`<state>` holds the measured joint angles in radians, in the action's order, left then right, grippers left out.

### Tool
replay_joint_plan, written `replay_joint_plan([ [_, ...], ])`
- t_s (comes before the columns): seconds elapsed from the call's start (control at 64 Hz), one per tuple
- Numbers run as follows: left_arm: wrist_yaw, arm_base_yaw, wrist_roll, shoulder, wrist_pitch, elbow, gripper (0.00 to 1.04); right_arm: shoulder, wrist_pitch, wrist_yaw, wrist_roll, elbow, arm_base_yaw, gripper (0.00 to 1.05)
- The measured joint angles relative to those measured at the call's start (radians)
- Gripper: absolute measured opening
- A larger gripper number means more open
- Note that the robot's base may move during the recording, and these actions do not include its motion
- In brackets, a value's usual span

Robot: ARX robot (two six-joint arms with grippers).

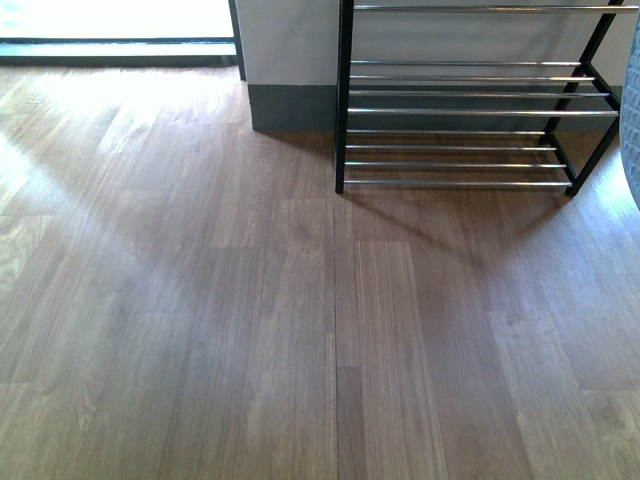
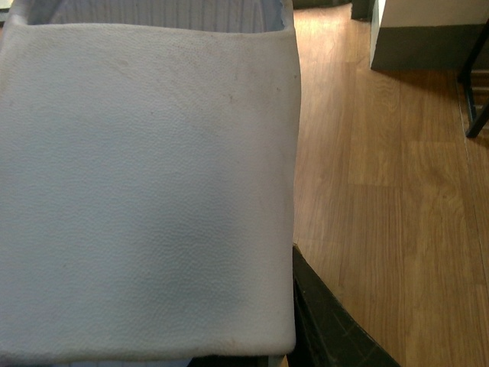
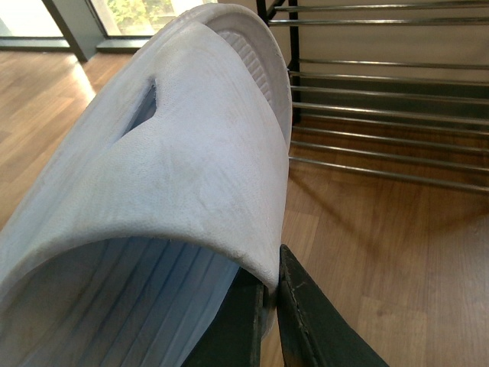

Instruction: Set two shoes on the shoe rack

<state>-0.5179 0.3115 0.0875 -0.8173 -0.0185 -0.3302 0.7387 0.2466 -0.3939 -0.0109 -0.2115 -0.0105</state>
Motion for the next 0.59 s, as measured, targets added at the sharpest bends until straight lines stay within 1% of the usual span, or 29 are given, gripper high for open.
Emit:
replay_joint_plan([
  [0.593,-0.003,0.000,0.000,-0.001,0.000,0.000,0.02,0.000,0.000,-0.003,0.000,0.000,0.000,0.02],
])
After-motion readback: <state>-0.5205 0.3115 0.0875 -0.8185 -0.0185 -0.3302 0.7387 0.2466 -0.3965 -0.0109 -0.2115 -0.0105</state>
